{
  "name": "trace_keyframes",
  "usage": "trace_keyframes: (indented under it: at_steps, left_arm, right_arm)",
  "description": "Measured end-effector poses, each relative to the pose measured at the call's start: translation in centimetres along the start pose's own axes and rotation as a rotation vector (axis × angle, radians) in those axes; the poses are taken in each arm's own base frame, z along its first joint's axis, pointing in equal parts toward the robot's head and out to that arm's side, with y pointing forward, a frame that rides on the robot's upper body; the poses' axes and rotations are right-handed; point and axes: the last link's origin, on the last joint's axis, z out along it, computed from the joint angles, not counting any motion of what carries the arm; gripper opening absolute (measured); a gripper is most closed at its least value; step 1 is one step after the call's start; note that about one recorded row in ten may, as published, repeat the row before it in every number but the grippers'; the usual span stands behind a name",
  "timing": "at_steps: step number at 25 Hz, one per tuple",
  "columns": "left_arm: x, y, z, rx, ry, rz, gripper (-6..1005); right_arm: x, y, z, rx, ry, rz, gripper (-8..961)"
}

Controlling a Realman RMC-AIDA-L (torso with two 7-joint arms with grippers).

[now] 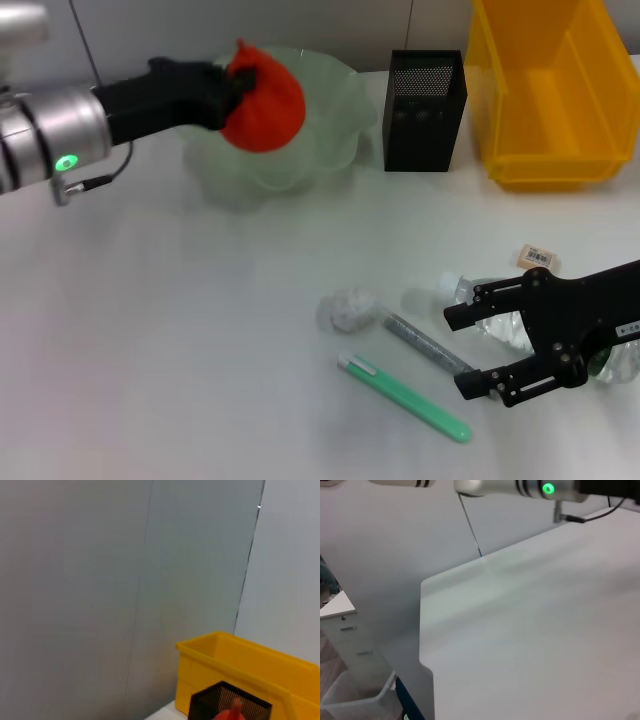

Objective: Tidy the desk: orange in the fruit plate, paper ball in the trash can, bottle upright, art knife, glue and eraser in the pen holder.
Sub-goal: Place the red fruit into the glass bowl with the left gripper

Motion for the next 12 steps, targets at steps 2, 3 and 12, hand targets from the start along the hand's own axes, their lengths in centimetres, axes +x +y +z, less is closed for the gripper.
trace_keyframes:
  at_steps: [2, 3, 12]
  left_arm:
    - [0.4, 0.3, 1.3, 0.016, 0.011, 0.012, 71]
    - [0.5, 0.3, 1.5, 0.024, 0.014, 0.015, 72]
    - [0.4, -0.3, 3.7, 0.182, -0.002, 0.008, 82]
  right_arm:
    - [0.0, 0.0, 0.1, -0.002, -0.001, 0.001, 749]
    - [0.0, 0.0, 0.1, -0.004, -0.002, 0.002, 748]
    - [0.0, 0.0, 0.3, -0.011, -0.005, -0.008, 746]
